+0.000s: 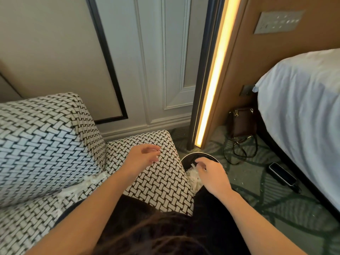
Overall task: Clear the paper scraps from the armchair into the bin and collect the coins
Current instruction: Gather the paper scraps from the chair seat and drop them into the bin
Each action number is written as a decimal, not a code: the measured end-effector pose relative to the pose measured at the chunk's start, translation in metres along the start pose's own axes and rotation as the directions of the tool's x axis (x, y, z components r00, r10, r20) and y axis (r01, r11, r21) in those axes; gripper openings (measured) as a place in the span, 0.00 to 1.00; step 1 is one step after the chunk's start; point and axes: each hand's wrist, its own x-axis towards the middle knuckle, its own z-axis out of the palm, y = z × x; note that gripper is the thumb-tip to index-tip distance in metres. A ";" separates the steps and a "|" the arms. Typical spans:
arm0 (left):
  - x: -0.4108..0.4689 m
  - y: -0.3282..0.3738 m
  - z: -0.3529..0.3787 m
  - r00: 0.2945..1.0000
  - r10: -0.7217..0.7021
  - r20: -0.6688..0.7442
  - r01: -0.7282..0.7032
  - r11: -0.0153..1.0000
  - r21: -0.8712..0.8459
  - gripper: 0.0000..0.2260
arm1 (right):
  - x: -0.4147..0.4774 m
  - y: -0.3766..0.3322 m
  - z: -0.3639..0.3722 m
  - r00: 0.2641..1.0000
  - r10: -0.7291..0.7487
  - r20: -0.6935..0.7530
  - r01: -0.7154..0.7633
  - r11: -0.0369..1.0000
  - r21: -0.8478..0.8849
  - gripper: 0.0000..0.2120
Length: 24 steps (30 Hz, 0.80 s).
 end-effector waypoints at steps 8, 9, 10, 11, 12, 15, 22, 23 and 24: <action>-0.043 -0.006 -0.072 0.988 0.067 -0.142 -0.085 0.989 -0.125 0.07 | -0.017 -0.097 0.011 0.965 -0.263 -0.008 0.259 0.944 0.206 0.11; -0.048 -0.009 -0.082 0.985 0.062 -0.164 -0.084 0.988 -0.132 0.07 | -0.021 -0.109 0.015 0.960 -0.280 -0.005 0.273 0.931 0.240 0.11; -0.053 -0.014 -0.091 0.982 0.057 -0.180 -0.081 0.988 -0.133 0.07 | -0.025 -0.120 0.020 0.955 -0.295 -0.004 0.285 0.920 0.268 0.11; -0.057 -0.018 -0.099 0.980 0.050 -0.193 -0.077 0.988 -0.135 0.08 | -0.029 -0.128 0.024 0.951 -0.308 -0.006 0.297 0.912 0.282 0.11; -0.063 -0.024 -0.111 0.975 0.043 -0.216 -0.075 0.987 -0.144 0.08 | -0.034 -0.139 0.032 0.945 -0.328 -0.008 0.316 0.904 0.289 0.11; -0.078 -0.044 -0.143 0.960 0.024 -0.278 -0.074 0.983 -0.170 0.08 | -0.043 -0.165 0.054 0.938 -0.347 -0.018 0.335 0.889 0.313 0.11; -0.099 -0.101 -0.200 0.900 -0.100 -0.424 0.056 0.992 -0.114 0.11 | -0.047 -0.213 0.096 0.897 -0.434 0.081 0.387 0.861 0.332 0.11; -0.100 -0.109 -0.203 0.884 -0.126 -0.451 0.101 0.992 -0.078 0.13 | -0.045 -0.217 0.102 0.888 -0.443 0.121 0.388 0.866 0.316 0.11; -0.101 -0.119 -0.204 0.872 -0.157 -0.464 0.150 0.987 -0.053 0.17 | -0.044 -0.222 0.107 0.879 -0.444 0.172 0.387 0.877 0.284 0.12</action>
